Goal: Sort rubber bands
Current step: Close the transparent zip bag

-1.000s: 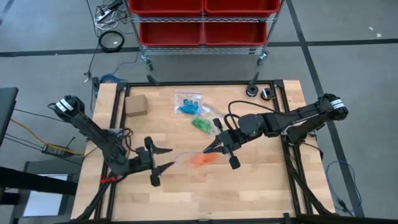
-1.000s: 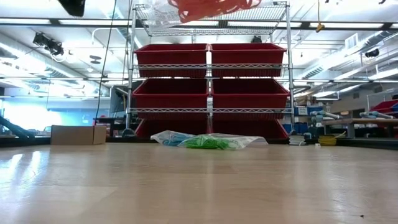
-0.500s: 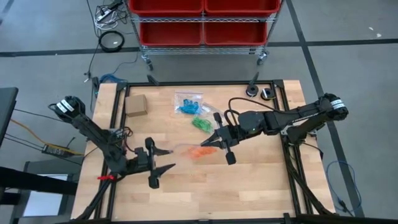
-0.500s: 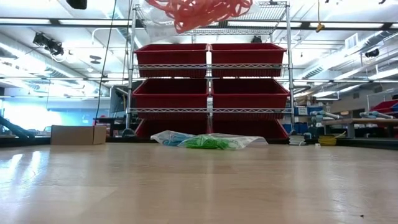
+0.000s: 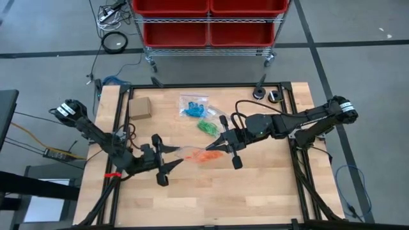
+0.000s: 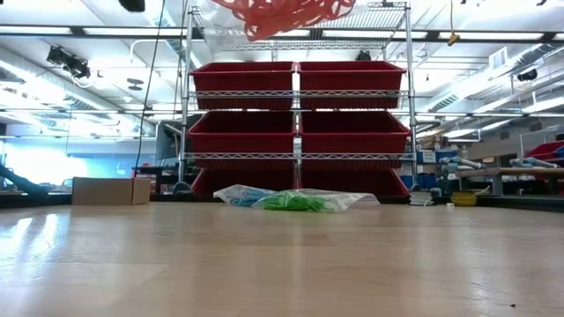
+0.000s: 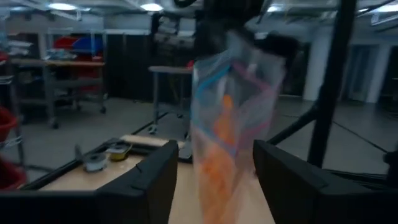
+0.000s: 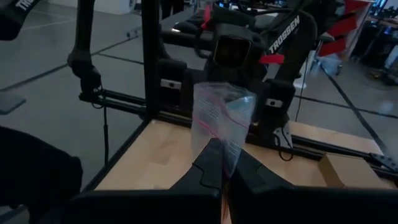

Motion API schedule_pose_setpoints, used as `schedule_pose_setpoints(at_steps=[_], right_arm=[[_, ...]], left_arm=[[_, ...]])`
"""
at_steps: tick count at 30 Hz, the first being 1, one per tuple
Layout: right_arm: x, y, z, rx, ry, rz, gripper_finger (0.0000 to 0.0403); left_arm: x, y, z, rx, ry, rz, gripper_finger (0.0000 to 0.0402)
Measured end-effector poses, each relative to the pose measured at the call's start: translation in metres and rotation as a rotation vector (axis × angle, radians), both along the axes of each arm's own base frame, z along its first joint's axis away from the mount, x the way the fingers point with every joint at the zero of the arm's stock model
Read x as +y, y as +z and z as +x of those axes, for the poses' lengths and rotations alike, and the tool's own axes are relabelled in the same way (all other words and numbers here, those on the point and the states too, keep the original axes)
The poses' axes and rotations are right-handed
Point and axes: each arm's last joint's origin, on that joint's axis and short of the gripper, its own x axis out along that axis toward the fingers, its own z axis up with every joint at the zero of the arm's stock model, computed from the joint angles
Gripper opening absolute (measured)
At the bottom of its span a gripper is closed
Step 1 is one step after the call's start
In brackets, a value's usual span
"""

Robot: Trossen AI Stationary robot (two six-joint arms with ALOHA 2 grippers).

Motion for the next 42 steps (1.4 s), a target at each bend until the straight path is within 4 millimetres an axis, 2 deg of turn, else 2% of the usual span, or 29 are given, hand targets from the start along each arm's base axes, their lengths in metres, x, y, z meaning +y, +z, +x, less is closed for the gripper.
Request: schedule_pose_setpoints(at_steps=[6, 12, 36, 42], right_arm=[[0.0000, 0.0001, 0.0000, -0.003, 0.001, -0.009, 0.0000], [-0.0002, 0.0002, 0.0001, -0.004, -0.001, -0.009, 0.0000], [-0.0009, 0.0006, 0.0003, -0.008, -0.008, -0.007, 0.0000], [-0.0009, 0.0007, 0.0003, -0.009, -0.009, -0.007, 0.0000]], left_arm=[[0.0001, 0.0033, -0.0007, -0.015, 0.002, 0.054, 0.0171], [-0.0007, 0.0016, 0.0004, -0.005, 0.011, 0.086, 0.0149], [-0.0014, 0.0018, 0.0007, -0.010, 0.002, 0.107, 0.0024], [-0.0013, 0.0021, 0.0006, -0.014, 0.002, 0.104, 0.0005]])
